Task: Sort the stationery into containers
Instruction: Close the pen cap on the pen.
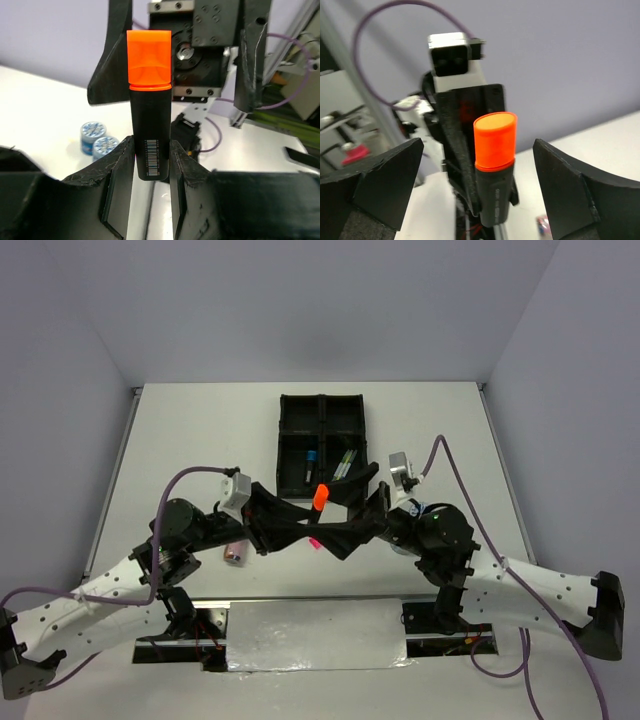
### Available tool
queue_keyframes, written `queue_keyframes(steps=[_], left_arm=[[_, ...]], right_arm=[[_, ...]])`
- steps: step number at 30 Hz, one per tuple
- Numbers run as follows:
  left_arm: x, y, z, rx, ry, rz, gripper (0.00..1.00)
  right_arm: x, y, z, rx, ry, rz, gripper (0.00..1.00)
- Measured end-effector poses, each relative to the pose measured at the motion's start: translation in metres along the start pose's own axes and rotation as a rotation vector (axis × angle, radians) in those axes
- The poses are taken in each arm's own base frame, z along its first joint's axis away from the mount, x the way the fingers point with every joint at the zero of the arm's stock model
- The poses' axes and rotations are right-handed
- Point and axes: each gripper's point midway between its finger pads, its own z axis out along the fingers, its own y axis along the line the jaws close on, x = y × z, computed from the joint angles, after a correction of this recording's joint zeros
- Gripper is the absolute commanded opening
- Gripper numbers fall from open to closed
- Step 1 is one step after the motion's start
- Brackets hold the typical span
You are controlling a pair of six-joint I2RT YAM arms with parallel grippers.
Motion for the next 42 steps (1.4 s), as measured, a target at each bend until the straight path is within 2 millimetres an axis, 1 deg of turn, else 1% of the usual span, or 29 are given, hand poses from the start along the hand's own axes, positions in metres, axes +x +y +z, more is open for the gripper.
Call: queue_keyframes(steps=[3, 8, 11, 14, 16, 18, 21, 24, 25, 28, 29, 30, 31, 33, 35, 36, 37, 38, 39, 40, 41, 42], left_arm=[[0.001, 0.008, -0.001, -0.045, 0.016, 0.023, 0.00], [-0.007, 0.016, -0.006, -0.105, 0.015, 0.065, 0.00], [-0.015, 0.024, -0.007, -0.158, 0.009, 0.094, 0.00], [-0.016, 0.035, -0.008, -0.220, 0.016, 0.106, 0.00], [-0.015, 0.044, -0.008, -0.263, 0.028, 0.114, 0.00], [-0.011, 0.052, -0.009, -0.302, 0.045, 0.113, 0.00], [-0.001, 0.063, -0.011, -0.348, 0.080, 0.118, 0.00], [-0.001, 0.066, -0.012, -0.369, 0.082, 0.122, 0.00], [-0.001, 0.067, -0.012, -0.376, 0.082, 0.122, 0.00], [-0.002, 0.069, -0.014, -0.392, 0.080, 0.122, 0.00], [-0.002, 0.070, -0.015, -0.396, 0.080, 0.122, 0.00], [-0.002, 0.070, -0.015, -0.401, 0.079, 0.123, 0.00], [-0.002, 0.071, -0.016, -0.403, 0.080, 0.122, 0.00], [-0.001, 0.071, -0.018, -0.411, 0.083, 0.122, 0.00], [-0.001, 0.073, -0.020, -0.424, 0.087, 0.119, 0.00], [0.000, 0.073, -0.020, -0.427, 0.091, 0.119, 0.10], [0.000, 0.073, -0.020, -0.429, 0.094, 0.117, 0.18], [-0.001, 0.073, -0.020, -0.431, 0.097, 0.115, 0.32], [-0.001, 0.073, -0.021, -0.433, 0.101, 0.114, 0.39], [-0.002, 0.072, -0.021, -0.434, 0.105, 0.112, 0.48], [-0.004, 0.072, -0.020, -0.435, 0.110, 0.112, 0.66], [-0.006, 0.071, -0.020, -0.435, 0.110, 0.108, 0.76]], right_arm=[[-0.002, -0.017, -0.003, 0.100, 0.015, -0.033, 1.00], [0.002, -0.042, -0.004, 0.245, 0.069, -0.065, 1.00], [0.007, -0.049, -0.004, 0.286, 0.103, -0.072, 1.00], [0.014, -0.053, -0.003, 0.317, 0.134, -0.071, 0.98], [0.016, -0.055, 0.001, 0.338, 0.148, -0.071, 0.91], [0.017, -0.056, 0.006, 0.361, 0.156, -0.072, 0.88], [0.018, -0.058, 0.014, 0.390, 0.165, -0.075, 0.74], [0.020, -0.067, 0.018, 0.445, 0.171, -0.083, 0.60], [0.021, -0.070, 0.019, 0.465, 0.172, -0.084, 0.53], [0.023, -0.079, 0.021, 0.515, 0.177, -0.083, 0.52], [0.024, -0.081, 0.022, 0.522, 0.178, -0.082, 0.49], [0.025, -0.082, 0.023, 0.530, 0.179, -0.079, 0.41], [0.026, -0.084, 0.023, 0.543, 0.182, -0.081, 0.35], [0.028, -0.090, 0.021, 0.572, 0.184, -0.086, 0.17], [0.030, -0.093, 0.020, 0.593, 0.185, -0.084, 0.14], [0.031, -0.094, 0.021, 0.597, 0.191, -0.083, 0.00], [0.031, -0.094, 0.021, 0.599, 0.193, -0.083, 0.00], [0.031, -0.094, 0.021, 0.598, 0.195, -0.082, 0.00], [0.031, -0.093, 0.021, 0.598, 0.195, -0.082, 0.00], [0.031, -0.093, 0.022, 0.595, 0.194, -0.081, 0.00], [0.030, -0.092, 0.022, 0.593, 0.191, -0.081, 0.00], [0.029, -0.090, 0.022, 0.586, 0.192, -0.079, 0.00]])
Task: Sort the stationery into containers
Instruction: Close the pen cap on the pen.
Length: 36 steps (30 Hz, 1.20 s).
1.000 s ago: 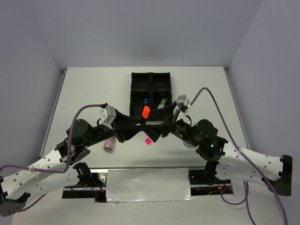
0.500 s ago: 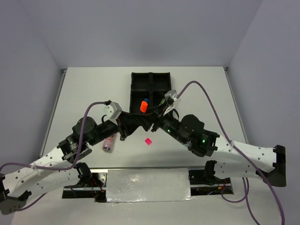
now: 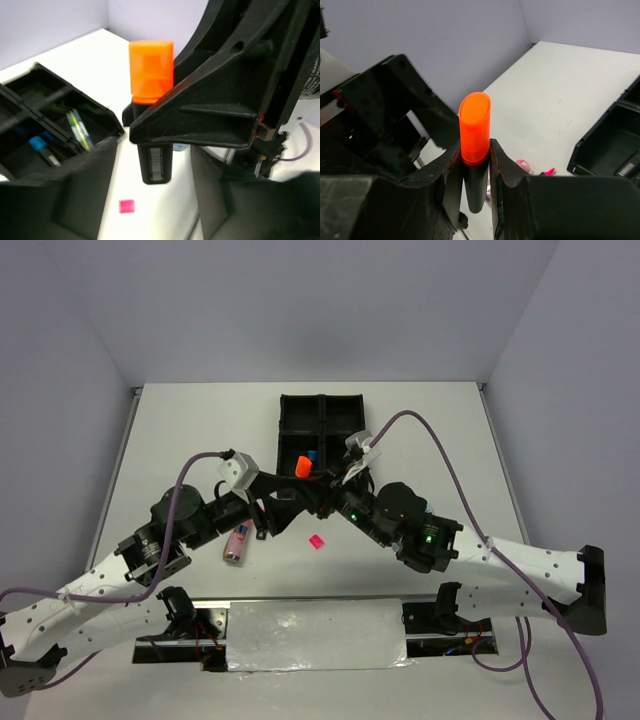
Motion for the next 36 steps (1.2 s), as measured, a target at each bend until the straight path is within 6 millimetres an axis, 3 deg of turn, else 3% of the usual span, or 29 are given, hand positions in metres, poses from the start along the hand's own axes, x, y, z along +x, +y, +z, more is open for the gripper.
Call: queue_keyframes(steps=[2, 7, 12, 15, 21, 29, 30, 31, 32, 36], left_arm=[[-0.004, -0.001, 0.000, 0.001, -0.001, 0.005, 0.99], [-0.011, -0.013, -0.003, 0.060, 0.003, -0.001, 0.99], [-0.017, -0.043, -0.013, 0.227, 0.006, 0.006, 0.96], [-0.019, -0.067, -0.025, 0.371, -0.006, 0.015, 0.93], [-0.029, -0.099, -0.032, 0.567, -0.039, 0.001, 0.85], [-0.023, -0.110, -0.018, 0.643, -0.027, -0.069, 0.69], [-0.021, -0.110, -0.016, 0.644, -0.025, -0.078, 0.66], [-0.020, -0.110, -0.015, 0.644, -0.023, -0.084, 0.54], [-0.019, -0.110, -0.014, 0.646, -0.021, -0.094, 0.51], [-0.020, -0.112, -0.014, 0.660, -0.030, -0.102, 0.48]], right_arm=[[-0.002, 0.004, -0.002, -0.024, -0.001, -0.006, 0.00], [-0.010, 0.017, -0.013, -0.137, 0.010, -0.065, 0.00], [-0.035, 0.031, -0.041, -0.358, 0.007, -0.125, 0.00], [-0.044, 0.050, -0.064, -0.513, 0.007, -0.143, 0.00], [-0.033, 0.082, -0.094, -0.750, 0.078, -0.145, 0.00], [-0.032, 0.091, -0.100, -0.822, 0.078, -0.147, 0.00], [-0.033, 0.092, -0.100, -0.826, 0.073, -0.148, 0.00], [-0.034, 0.093, -0.100, -0.828, 0.068, -0.149, 0.00], [-0.035, 0.093, -0.100, -0.830, 0.064, -0.149, 0.00], [-0.033, 0.092, -0.094, -0.822, 0.062, -0.147, 0.00]])
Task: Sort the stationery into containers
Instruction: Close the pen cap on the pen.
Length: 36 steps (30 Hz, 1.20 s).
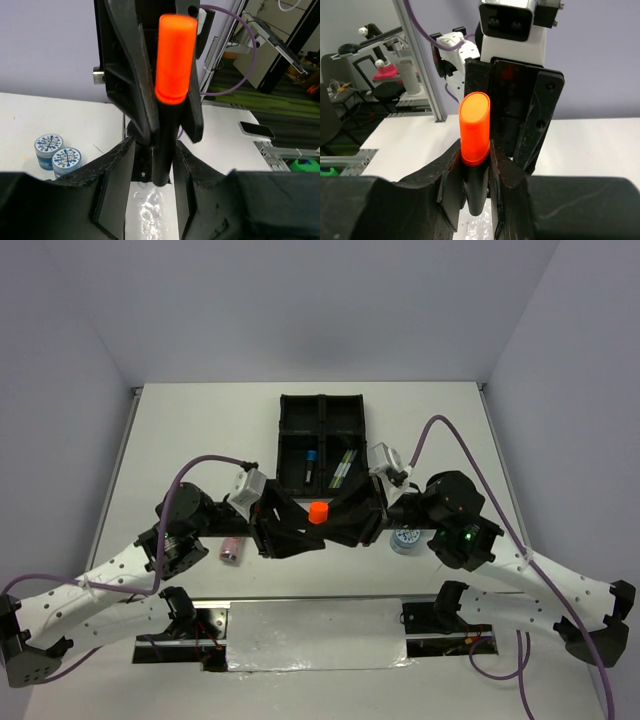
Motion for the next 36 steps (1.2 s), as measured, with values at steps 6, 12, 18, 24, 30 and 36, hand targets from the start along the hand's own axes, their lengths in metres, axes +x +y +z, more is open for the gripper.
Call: queue_keyframes(steps=[6, 12, 18, 24, 30, 36], left_arm=[[-0.005, -0.001, 0.000, 0.000, -0.019, -0.008, 0.15], [-0.009, -0.004, -0.003, 0.003, -0.035, 0.014, 0.00], [-0.006, -0.001, -0.008, -0.034, -0.046, 0.015, 0.00], [-0.023, -0.006, -0.018, -0.065, -0.100, 0.070, 0.00], [-0.017, -0.001, -0.018, -0.075, -0.078, 0.094, 0.00], [0.009, 0.010, -0.016, -0.092, -0.021, 0.058, 0.00]], right_arm=[[0.005, -0.007, 0.003, 0.019, -0.002, 0.003, 0.00], [0.001, -0.011, 0.004, 0.035, -0.025, -0.005, 0.23], [0.009, -0.016, 0.001, 0.069, -0.018, 0.010, 0.84], [0.016, -0.026, -0.007, 0.139, -0.005, 0.013, 1.00], [0.001, -0.021, -0.015, 0.161, -0.045, 0.011, 1.00], [-0.026, -0.019, -0.014, 0.183, -0.087, 0.001, 1.00]])
